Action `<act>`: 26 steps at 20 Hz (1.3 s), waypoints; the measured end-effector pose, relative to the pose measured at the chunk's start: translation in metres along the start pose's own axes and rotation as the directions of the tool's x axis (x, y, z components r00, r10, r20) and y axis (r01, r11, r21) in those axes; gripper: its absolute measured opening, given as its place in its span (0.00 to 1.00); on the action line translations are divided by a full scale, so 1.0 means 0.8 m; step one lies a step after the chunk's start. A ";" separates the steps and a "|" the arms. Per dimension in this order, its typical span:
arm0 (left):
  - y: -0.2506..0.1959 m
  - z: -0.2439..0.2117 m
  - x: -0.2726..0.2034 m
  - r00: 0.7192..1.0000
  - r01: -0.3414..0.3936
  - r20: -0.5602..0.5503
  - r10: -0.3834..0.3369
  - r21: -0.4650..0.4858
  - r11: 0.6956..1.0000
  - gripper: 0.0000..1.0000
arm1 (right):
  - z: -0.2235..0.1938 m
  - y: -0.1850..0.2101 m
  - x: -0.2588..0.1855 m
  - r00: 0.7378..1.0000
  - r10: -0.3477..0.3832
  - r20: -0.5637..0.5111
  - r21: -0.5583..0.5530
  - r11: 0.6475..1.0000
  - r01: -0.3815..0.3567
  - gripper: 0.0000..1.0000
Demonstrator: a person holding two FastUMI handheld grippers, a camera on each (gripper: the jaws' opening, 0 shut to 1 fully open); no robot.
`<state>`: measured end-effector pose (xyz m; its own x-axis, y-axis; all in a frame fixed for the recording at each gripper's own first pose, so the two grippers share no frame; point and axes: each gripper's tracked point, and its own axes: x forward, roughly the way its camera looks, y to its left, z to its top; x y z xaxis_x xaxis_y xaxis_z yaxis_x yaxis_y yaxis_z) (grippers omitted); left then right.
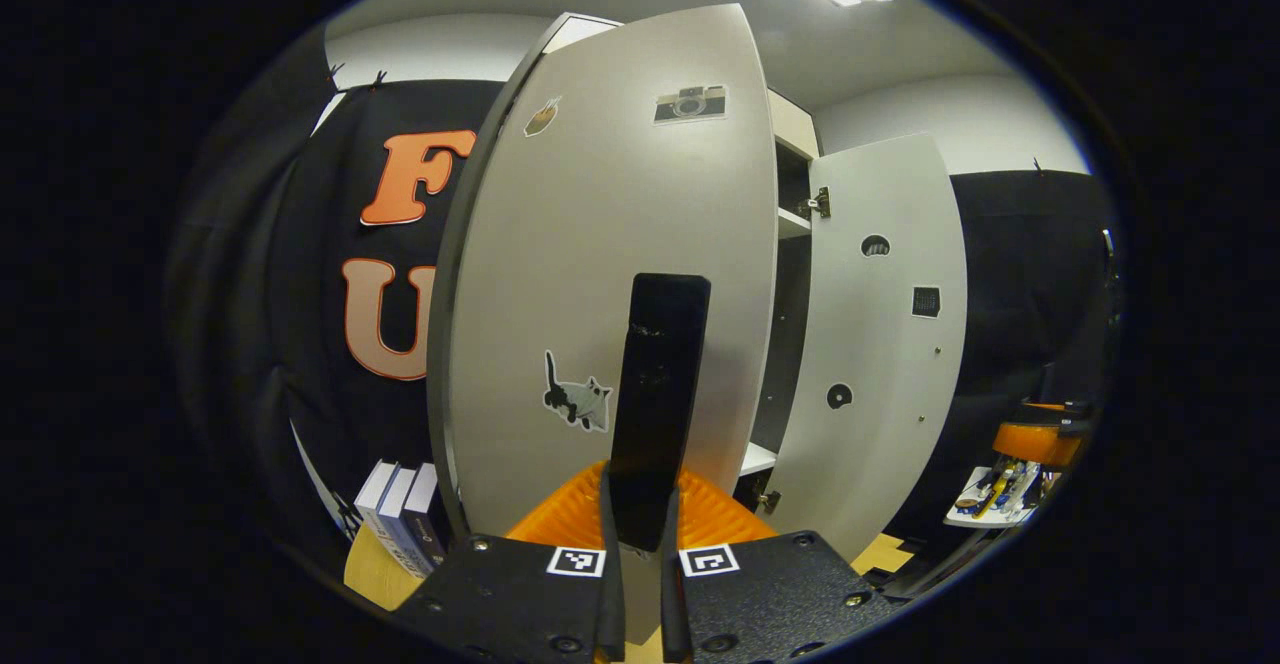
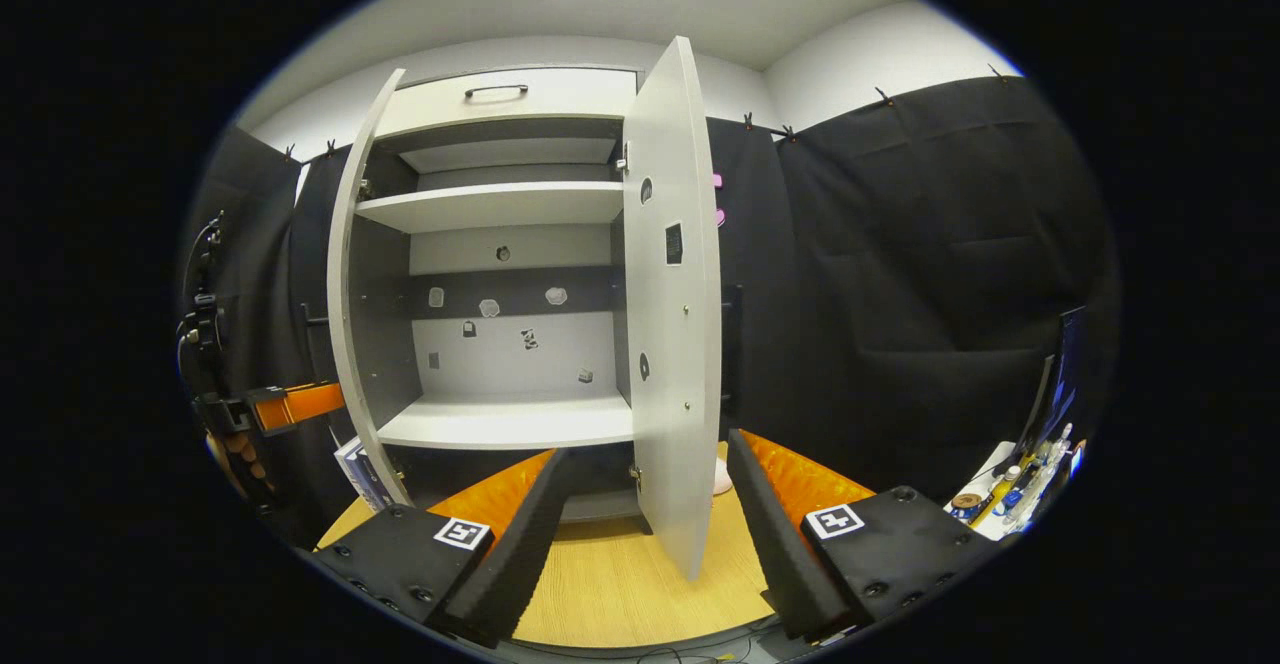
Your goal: Open the right door of the double-door shoe cabinet with the right hand, and open the left door with the left hand.
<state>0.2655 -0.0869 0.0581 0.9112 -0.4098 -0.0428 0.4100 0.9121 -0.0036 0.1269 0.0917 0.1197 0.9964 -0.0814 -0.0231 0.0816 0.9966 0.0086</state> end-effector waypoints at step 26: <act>0.024 -0.012 -0.043 0.997 -0.082 0.006 0.082 -0.003 0.997 0.22 | -0.020 0.029 0.013 0.998 0.047 -0.049 -0.010 0.999 -0.048 0.99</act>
<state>0.2416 -0.0555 0.0503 0.9418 -0.3342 -0.0368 0.3343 0.9425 -0.0027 0.1388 0.1137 0.1034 0.9969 -0.0335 -0.0714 0.0336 0.9994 -0.0002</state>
